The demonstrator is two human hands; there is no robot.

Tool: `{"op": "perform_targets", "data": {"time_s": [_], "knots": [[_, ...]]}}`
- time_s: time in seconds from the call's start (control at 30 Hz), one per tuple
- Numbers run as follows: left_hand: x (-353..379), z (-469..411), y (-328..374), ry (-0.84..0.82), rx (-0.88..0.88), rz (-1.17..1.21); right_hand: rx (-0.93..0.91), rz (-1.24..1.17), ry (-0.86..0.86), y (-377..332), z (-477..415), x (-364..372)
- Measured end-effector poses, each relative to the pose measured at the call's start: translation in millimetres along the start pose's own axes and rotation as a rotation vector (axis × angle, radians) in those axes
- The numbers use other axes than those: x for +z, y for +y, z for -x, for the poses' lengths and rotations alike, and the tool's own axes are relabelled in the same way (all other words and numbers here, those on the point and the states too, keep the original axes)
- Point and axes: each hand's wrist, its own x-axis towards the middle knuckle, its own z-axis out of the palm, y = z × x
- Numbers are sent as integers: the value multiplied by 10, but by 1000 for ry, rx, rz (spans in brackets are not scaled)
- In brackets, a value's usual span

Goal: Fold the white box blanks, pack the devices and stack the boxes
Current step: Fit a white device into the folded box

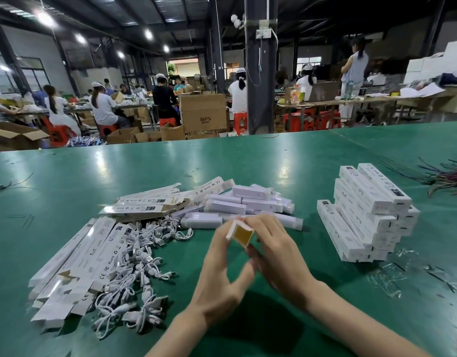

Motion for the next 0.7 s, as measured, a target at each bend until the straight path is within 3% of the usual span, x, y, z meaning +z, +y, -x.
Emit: {"op": "perform_targets", "data": {"time_s": [0.17, 0.23, 0.37, 0.5, 0.6, 0.7], "knots": [[1, 3, -51, 134, 116, -144, -64, -94, -103, -13, 5, 62], [-65, -42, -30, 225, 42, -166, -43, -52, -137, 28, -2, 62], [-159, -84, -10, 262, -3, -177, 221, 296, -3, 410, -76, 38], [-200, -90, -16, 268, 21, -187, 547, 642, -260, 901, -36, 16], [-209, -103, -24, 245, 48, -211, 544, 655, -284, 969, 25, 35], [-219, -113, -37, 246, 76, -232, 494, 469, -123, 845, -98, -72]]}}
